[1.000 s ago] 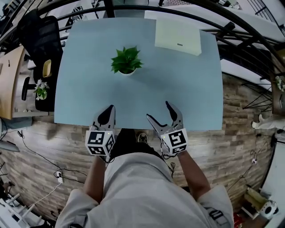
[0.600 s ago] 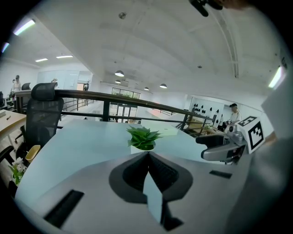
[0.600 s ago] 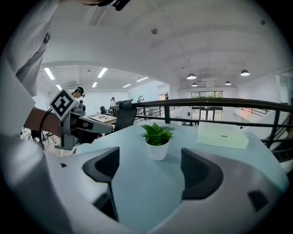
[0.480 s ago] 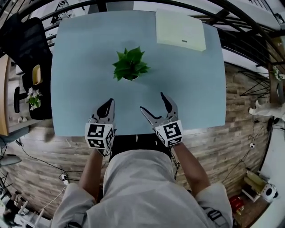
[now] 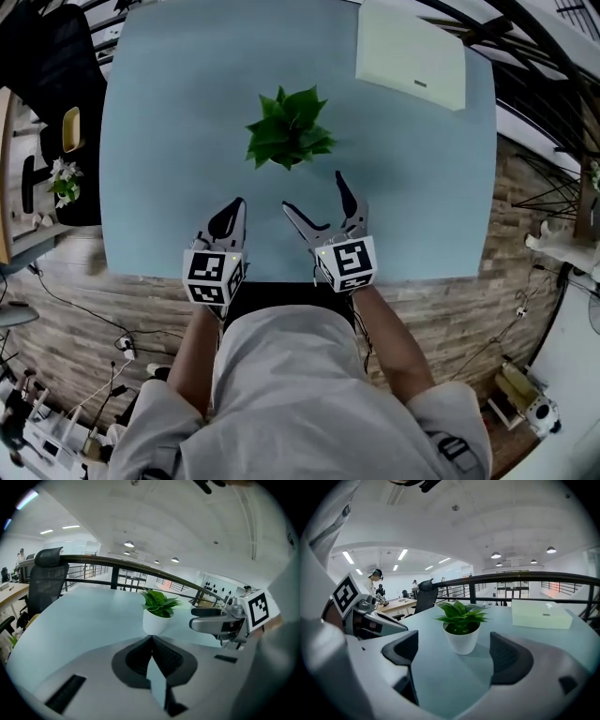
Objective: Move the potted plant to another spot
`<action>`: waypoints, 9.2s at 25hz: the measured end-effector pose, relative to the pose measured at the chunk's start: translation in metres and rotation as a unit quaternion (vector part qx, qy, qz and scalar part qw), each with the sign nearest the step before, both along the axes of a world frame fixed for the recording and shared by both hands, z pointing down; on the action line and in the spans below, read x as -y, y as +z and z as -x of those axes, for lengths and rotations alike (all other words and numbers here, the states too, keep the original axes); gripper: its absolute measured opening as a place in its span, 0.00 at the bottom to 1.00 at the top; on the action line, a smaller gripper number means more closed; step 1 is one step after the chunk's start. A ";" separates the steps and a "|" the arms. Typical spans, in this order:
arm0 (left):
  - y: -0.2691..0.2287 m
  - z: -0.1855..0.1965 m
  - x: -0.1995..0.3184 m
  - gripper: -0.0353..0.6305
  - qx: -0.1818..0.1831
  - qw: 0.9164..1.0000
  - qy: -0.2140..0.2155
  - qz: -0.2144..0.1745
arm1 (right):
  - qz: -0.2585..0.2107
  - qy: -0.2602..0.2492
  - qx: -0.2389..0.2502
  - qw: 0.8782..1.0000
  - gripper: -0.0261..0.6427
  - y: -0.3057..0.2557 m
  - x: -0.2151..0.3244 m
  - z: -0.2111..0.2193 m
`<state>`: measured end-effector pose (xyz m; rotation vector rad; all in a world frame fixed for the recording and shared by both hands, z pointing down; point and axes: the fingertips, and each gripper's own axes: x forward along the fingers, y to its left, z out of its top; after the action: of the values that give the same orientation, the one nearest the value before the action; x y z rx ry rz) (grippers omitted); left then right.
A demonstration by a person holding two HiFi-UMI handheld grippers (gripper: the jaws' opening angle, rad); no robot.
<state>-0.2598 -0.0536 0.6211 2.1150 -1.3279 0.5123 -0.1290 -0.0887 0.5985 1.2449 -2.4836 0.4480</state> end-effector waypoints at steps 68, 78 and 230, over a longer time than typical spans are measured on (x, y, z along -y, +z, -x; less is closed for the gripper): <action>0.018 0.077 -0.006 0.07 0.024 0.994 -0.102 0.011 | -0.014 -0.046 0.000 0.999 0.83 0.029 0.064 0.088; 0.003 0.092 -0.010 0.07 0.027 0.993 -0.112 -0.004 | -0.013 -0.071 0.044 0.996 0.83 0.003 0.039 0.117; -0.045 -0.421 -0.010 0.07 -0.002 0.908 0.417 -0.043 | -0.091 0.410 0.060 0.905 0.83 -0.069 -0.052 -0.426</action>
<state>0.1607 -0.0432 0.5765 2.7019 -0.3710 0.7831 0.2970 -0.0362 0.5296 2.3948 -2.0005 0.4931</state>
